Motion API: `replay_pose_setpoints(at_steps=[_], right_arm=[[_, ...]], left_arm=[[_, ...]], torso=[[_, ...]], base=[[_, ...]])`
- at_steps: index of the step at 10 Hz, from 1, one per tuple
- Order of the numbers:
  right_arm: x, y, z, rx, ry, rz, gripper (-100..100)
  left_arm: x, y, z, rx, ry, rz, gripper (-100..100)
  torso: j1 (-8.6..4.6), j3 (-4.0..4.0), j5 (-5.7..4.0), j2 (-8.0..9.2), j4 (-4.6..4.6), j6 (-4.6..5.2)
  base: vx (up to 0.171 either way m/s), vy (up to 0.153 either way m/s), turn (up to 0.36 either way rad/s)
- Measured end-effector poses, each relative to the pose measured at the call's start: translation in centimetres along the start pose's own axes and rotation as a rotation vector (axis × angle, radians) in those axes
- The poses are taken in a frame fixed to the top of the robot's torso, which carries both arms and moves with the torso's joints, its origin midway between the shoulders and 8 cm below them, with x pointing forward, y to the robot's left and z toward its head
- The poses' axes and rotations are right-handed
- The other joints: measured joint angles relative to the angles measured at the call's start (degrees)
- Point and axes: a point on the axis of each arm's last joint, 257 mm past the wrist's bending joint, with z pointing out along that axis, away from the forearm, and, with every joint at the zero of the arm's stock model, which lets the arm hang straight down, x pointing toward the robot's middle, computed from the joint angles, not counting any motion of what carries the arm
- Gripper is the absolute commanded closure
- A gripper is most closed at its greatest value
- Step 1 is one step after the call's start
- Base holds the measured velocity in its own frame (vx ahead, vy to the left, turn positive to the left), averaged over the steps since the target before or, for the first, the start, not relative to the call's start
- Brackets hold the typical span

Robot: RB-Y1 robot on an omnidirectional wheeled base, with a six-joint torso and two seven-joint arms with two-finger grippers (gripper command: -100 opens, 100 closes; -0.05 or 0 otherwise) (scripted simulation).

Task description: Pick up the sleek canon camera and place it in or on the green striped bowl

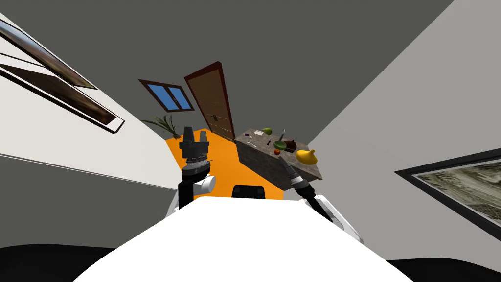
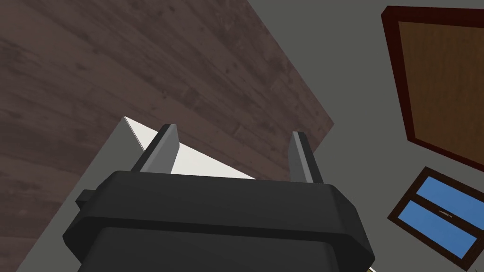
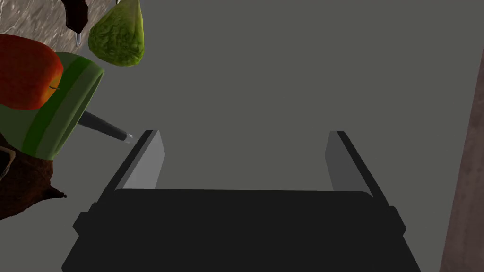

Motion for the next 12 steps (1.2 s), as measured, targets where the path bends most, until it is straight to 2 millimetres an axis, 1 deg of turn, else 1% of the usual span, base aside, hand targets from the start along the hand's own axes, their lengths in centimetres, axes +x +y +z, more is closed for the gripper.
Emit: replay_pose_setpoints(at_steps=[1, 2, 3, 4, 5, 6, 7, 8, 9, 10, 11, 12], right_arm=[[0.3, -0.6, -0.5, 0.015, 0.028, -0.020, -100], [1.1, -1.8, -1.4, 0.037, 0.067, -0.048, -100], [1.6, -2.4, -1.8, 0.046, 0.096, -0.069, -100], [2.1, -3.6, -2.5, 0.067, 0.133, -0.098, -100], [2.3, -4.4, -2.8, 0.077, 0.163, -0.121, -100], [2.7, -5.4, -3.9, 0.099, 0.201, -0.150, -100], [2.9, -6.1, -4.3, 0.107, 0.233, -0.175, -100], [3.2, -7.5, -4.8, 0.127, 0.271, -0.206, -100], [3.3, -8.2, -5.6, 0.140, 0.304, -0.231, -100], [4.0, -9.3, -6.7, 0.158, 0.343, -0.261, -100], [3.8, -10.0, -7.2, 0.166, 0.372, -0.286, -100], [3.5, -10.3, -7.5, 0.169, 0.388, -0.300, -100]], left_arm=[[0.0, 0.0, 0.0, 0.000, 0.000, 0.000, 0], [0.0, 0.0, 0.0, 0.000, 0.000, 0.000, 0], [0.0, 0.0, 0.0, 0.000, 0.000, 0.000, 0], [0.0, 0.0, 0.0, 0.000, 0.000, 0.000, 0], [0.0, 0.0, 0.0, 0.000, 0.000, 0.000, 0], [0.0, 0.0, 0.0, 0.000, 0.000, 0.000, 0], [0.0, 0.0, 0.0, 0.000, 0.000, 0.000, 0], [0.0, 0.0, 0.0, 0.000, 0.000, 0.000, 0], [0.0, 0.0, 0.0, 0.000, 0.000, 0.000, 0], [0.0, 0.0, 0.0, 0.000, 0.000, 0.000, 0], [0.0, 0.0, 0.0, 0.000, 0.000, 0.000, 0], [0.0, 0.0, 0.0, 0.000, 0.000, 0.000, 0]], torso=[[-0.04, -0.01, 0.00, -0.03, 0.00, 0.05], [-0.03, -0.01, -0.01, -0.02, -0.01, 0.01], [-0.03, -0.01, -0.01, -0.02, 0.00, 0.05], [-0.03, 0.00, -0.01, -0.01, 0.00, 0.01], [-0.07, -0.02, -0.01, -0.05, 0.00, 0.05], [-0.06, -0.02, -0.01, -0.04, -0.01, 0.02], [-0.07, -0.03, -0.01, -0.07, -0.01, 0.05], [-0.04, -0.04, -0.01, -0.08, -0.01, 0.01], [-0.06, -0.05, 0.00, -0.09, -0.01, 0.06], [-0.05, -0.05, -0.01, -0.09, -0.02, 0.03], [-0.06, -0.06, -0.01, -0.12, -0.02, 0.05], [-0.10, -0.09, -0.02, -0.18, -0.03, 0.06]], base=[[-0.057, 0.021, 0.217], [-0.058, 0.021, 0.090], [-0.063, 0.024, 0.196], [-0.050, 0.013, 0.100], [-0.052, 0.019, 0.228], [-0.045, 0.017, 0.093], [-0.048, 0.031, 0.196], [-0.038, 0.021, 0.110], [-0.040, 0.023, 0.174], [-0.033, 0.021, 0.113], [-0.011, 0.008, -0.005], [-0.017, 0.019, 0.219]])
